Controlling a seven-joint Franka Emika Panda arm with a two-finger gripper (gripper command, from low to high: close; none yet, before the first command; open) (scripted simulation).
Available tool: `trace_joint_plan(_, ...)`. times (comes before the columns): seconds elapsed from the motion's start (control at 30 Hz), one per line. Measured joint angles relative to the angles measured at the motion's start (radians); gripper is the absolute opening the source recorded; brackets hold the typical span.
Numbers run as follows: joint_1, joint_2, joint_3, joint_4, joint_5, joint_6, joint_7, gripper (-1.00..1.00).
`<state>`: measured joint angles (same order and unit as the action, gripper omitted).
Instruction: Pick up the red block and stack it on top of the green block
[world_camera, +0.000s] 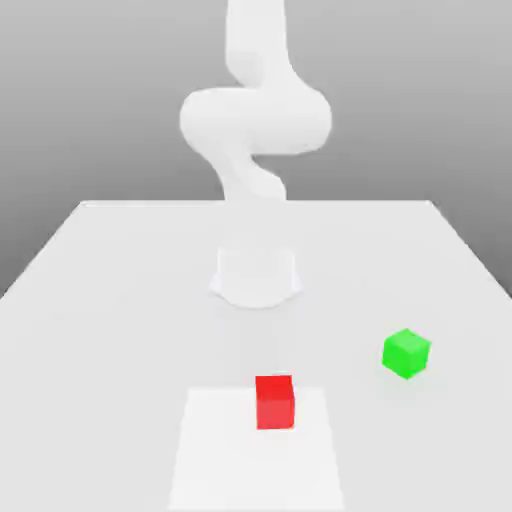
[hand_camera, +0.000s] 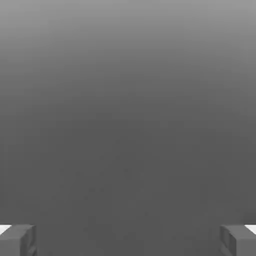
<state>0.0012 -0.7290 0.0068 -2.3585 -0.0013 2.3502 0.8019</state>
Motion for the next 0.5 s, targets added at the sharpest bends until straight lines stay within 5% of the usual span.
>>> trace_joint_plan(0.5,0.018,0.536,0.033,-0.411,-0.001,0.366,0.007,0.0)
